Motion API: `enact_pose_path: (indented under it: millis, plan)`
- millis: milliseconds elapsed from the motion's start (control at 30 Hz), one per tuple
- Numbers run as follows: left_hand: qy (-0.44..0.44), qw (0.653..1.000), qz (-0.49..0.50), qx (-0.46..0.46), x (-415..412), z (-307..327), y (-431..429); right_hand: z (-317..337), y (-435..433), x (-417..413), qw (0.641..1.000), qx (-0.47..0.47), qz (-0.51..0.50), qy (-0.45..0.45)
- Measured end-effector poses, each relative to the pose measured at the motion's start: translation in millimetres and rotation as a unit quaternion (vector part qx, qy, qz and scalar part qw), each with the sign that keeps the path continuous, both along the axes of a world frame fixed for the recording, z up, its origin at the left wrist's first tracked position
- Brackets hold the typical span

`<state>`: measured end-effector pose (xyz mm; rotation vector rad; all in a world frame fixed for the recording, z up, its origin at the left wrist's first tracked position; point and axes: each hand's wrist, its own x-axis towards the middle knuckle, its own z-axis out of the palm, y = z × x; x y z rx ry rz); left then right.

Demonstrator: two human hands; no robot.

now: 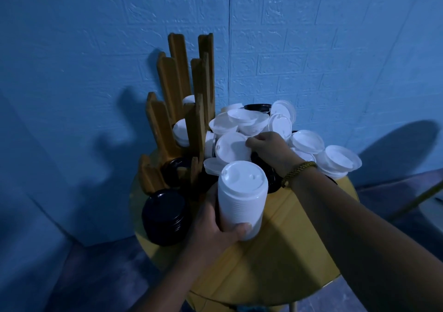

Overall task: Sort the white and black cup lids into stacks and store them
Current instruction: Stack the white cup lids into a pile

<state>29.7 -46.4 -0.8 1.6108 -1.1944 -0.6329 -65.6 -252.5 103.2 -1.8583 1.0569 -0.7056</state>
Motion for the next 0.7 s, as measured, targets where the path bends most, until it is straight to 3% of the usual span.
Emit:
enact_pose_path:
  millis: [200,367,433,533,700]
  plan:
    - [-0.009,1.0,0.002,-0.003,0,3,0,20,27,-42,0.99,0.049,-0.015,-0.131]
    - [-0.002,1.0,-0.003,-0.007,-1,3,1,32,55,-69,0.945,0.183,0.0,-0.27]
    - [0.006,1.0,-0.004,-0.006,-1,2,1,30,70,-73,0.961,0.177,0.029,-0.212]
    - [0.02,1.0,0.0,0.003,-2,3,1,27,94,-72,0.991,0.069,0.068,-0.089]
    - [0.025,1.0,0.001,0.008,-2,1,0,8,104,-59,0.999,-0.048,0.017,0.006]
